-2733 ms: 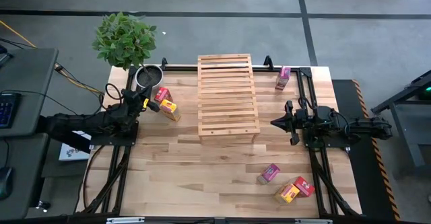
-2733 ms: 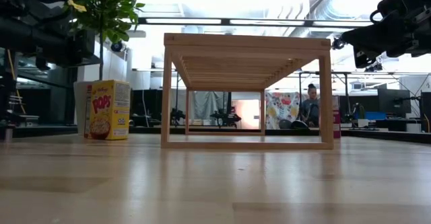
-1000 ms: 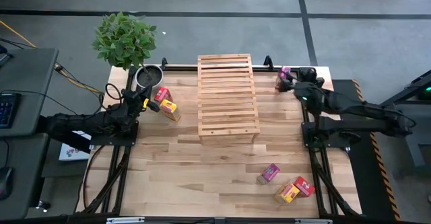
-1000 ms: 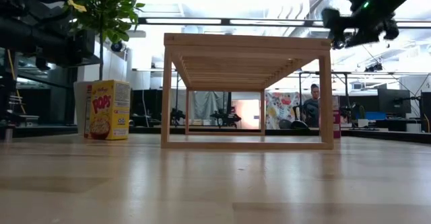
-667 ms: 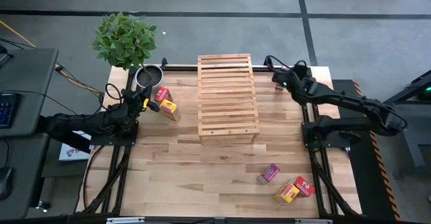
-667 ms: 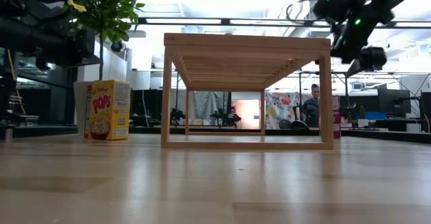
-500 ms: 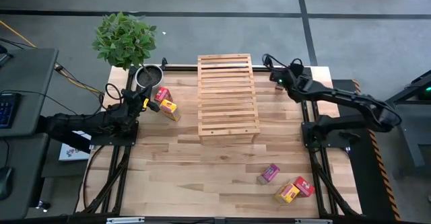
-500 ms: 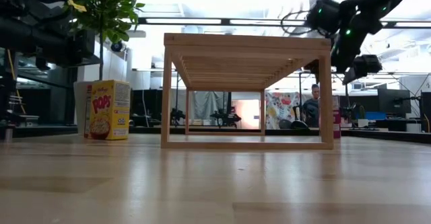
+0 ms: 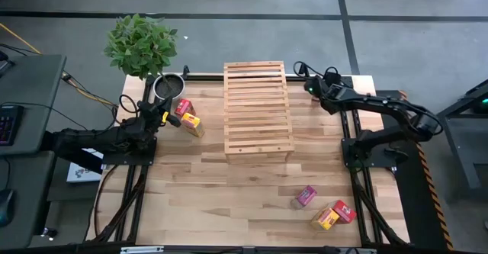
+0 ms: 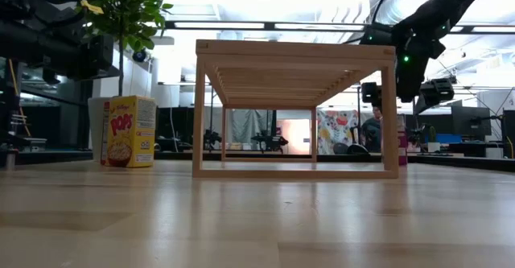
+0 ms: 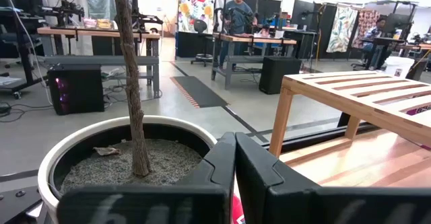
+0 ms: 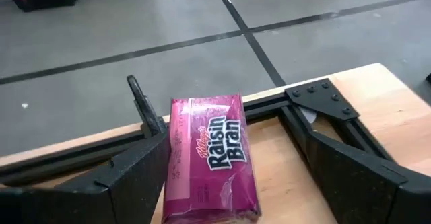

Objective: Stack cereal on shelf
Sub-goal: Put the top violet cereal box on the shelf

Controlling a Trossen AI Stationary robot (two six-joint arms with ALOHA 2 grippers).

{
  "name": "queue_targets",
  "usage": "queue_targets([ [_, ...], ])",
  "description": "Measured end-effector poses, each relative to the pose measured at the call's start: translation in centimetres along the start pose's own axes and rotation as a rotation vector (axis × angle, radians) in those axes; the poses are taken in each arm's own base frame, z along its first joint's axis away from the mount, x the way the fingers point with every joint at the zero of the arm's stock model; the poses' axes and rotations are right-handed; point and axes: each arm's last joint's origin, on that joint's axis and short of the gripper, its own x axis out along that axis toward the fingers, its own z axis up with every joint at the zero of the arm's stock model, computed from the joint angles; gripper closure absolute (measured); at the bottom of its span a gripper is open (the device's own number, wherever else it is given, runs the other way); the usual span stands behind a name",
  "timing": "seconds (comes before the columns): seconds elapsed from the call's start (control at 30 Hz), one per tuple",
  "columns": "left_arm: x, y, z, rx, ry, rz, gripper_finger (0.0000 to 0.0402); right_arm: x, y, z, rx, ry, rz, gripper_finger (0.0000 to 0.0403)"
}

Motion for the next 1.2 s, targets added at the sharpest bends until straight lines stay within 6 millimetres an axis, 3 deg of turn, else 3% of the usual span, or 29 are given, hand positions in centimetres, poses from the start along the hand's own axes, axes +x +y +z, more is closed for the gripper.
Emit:
queue_targets([
  [0.27,0.0,0.0,0.0,0.0,0.0,0.0,0.0398,1.1,1.2,-0.6,0.004,0.002,0.03,0.0064],
  [0.63,0.0,0.0,0.0,0.0,0.0,0.0,0.0398,1.2,1.1,-0.7,-0.042,0.026,0.046,0.0064],
  [0.8,0.0,0.0,0.0,0.0,0.0,0.0,0.0398,1.1,1.3,-0.5,-0.261,0.126,0.107,0.0064],
  [0.93,0.0,0.0,0.0,0.0,0.0,0.0,0.0398,1.0,0.8,0.3,-0.357,0.203,0.052,0.007],
  [1.07,0.0,0.0,0.0,0.001,0.0,0.0,0.0398,1.5,-0.2,0.5,-0.376,0.251,-0.014,0.0103],
  [1.2,0.0,0.0,0.0,0.0,0.0,0.0,0.0398,2.1,-1.3,0.0,-0.375,0.316,-0.123,0.0192],
])
